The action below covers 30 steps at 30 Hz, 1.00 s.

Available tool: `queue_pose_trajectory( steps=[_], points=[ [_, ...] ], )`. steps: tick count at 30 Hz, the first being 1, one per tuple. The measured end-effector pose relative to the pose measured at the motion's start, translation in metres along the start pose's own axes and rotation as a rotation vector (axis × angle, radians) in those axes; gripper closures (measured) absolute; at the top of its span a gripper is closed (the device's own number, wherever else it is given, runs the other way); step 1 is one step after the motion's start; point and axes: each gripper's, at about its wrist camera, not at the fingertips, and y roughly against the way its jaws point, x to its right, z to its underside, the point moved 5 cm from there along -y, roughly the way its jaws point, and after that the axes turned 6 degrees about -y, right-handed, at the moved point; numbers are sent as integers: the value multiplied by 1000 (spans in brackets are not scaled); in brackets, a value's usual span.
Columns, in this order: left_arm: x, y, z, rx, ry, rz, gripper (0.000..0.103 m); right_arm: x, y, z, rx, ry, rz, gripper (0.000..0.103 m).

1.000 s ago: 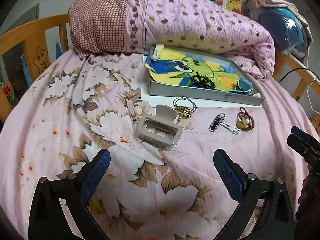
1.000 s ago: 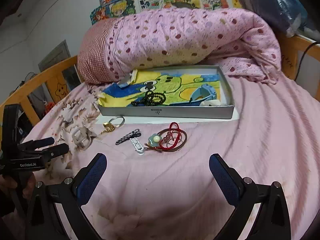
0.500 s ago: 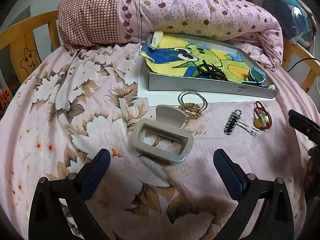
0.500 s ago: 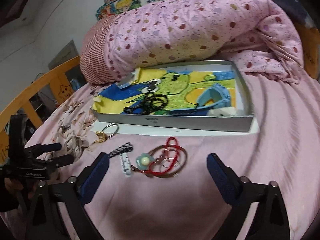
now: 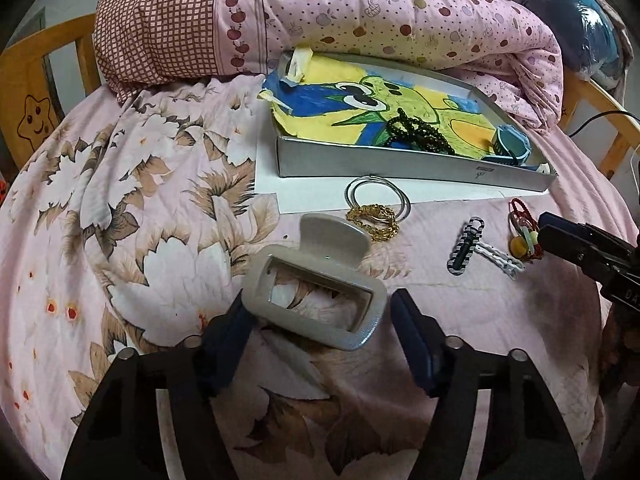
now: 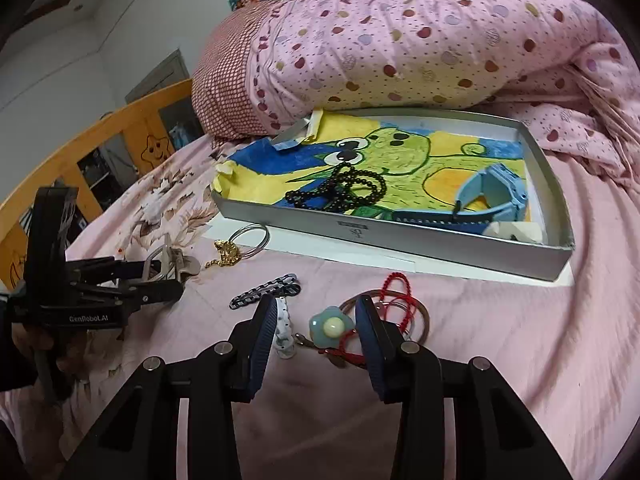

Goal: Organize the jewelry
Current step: 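Grasp the grey hair claw clip with the left tool while the right tool grasps the round green charm, then carry the claw clip and charm into the tray while both tools open to release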

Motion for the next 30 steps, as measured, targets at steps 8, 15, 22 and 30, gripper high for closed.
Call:
queue_pose_trajectory(
  steps=[8, 15, 22, 30],
  points=[
    [1, -3, 1, -5, -5, -9, 46, 3, -12, 4, -56, 6, 57, 79],
    [3, -3, 1, -6, -14, -25, 46, 1, -11, 10, -72, 41, 94, 80],
    [9, 9, 2, 11, -1, -7, 51, -15, 16, 10, -57, 8, 19, 81],
    [18, 30, 2, 52, 21, 21, 51, -29, 44, -4, -25, -158, -190, 81]
  ],
)
